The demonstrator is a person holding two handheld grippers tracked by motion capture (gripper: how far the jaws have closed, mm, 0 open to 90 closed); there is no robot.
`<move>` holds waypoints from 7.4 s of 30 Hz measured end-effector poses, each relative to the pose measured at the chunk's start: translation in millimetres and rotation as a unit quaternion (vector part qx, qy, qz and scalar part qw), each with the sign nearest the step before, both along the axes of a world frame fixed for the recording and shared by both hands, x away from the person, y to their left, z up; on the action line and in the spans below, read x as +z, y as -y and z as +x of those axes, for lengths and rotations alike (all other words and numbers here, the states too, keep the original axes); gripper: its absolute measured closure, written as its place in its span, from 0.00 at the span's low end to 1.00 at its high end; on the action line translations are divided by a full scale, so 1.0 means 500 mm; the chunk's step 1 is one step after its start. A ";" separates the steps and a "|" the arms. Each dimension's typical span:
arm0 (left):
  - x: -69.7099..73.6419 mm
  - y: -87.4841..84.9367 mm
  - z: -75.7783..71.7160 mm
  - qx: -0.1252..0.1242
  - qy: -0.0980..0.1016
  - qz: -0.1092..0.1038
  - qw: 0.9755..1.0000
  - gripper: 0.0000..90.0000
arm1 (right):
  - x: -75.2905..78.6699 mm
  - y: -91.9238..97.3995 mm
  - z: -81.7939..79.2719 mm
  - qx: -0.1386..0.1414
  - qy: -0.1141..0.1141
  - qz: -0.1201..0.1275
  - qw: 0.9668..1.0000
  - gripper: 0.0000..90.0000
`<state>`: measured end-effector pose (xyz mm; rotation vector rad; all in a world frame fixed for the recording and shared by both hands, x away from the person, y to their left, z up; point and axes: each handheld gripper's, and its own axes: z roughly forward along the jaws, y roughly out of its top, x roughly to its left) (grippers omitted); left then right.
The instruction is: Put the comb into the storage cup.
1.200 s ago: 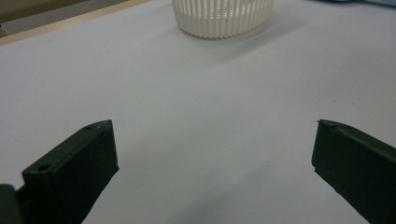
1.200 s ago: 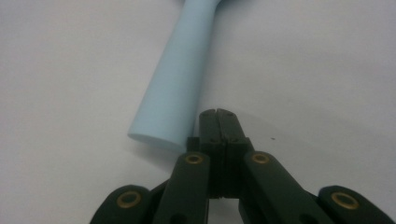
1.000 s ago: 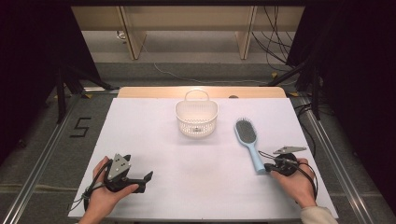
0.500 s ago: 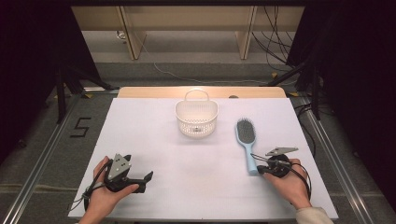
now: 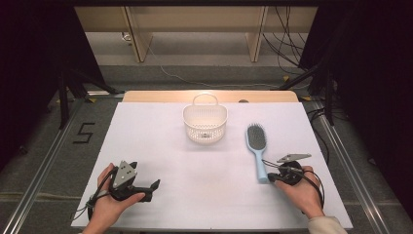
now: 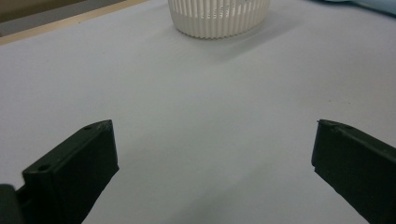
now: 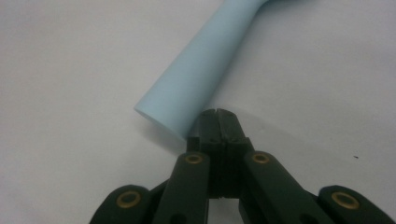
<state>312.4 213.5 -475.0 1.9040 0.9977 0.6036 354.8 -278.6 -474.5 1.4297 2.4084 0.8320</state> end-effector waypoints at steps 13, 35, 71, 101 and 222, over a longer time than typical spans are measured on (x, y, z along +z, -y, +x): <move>0.001 0.003 0.000 -0.004 0.001 0.000 1.000 0.00 | 0.036 0.026 0.007 -0.057 0.045 0.003 0.997 0.81; 0.001 0.006 0.000 -0.009 0.001 0.001 1.000 0.00 | 0.072 0.002 0.031 -0.090 0.018 0.009 0.996 0.46; 0.000 0.008 0.001 -0.010 -0.001 -0.004 1.000 0.00 | 0.100 -0.100 0.166 -0.086 -0.078 -0.042 0.992 0.23; 0.000 0.010 0.002 -0.015 -0.002 -0.005 1.000 0.00 | 0.051 -0.130 0.236 -0.120 -0.193 -0.101 0.968 0.30; -0.004 0.013 0.003 -0.024 -0.007 -0.003 1.000 0.01 | 0.059 -0.116 0.253 -0.178 -0.215 -0.098 0.955 0.78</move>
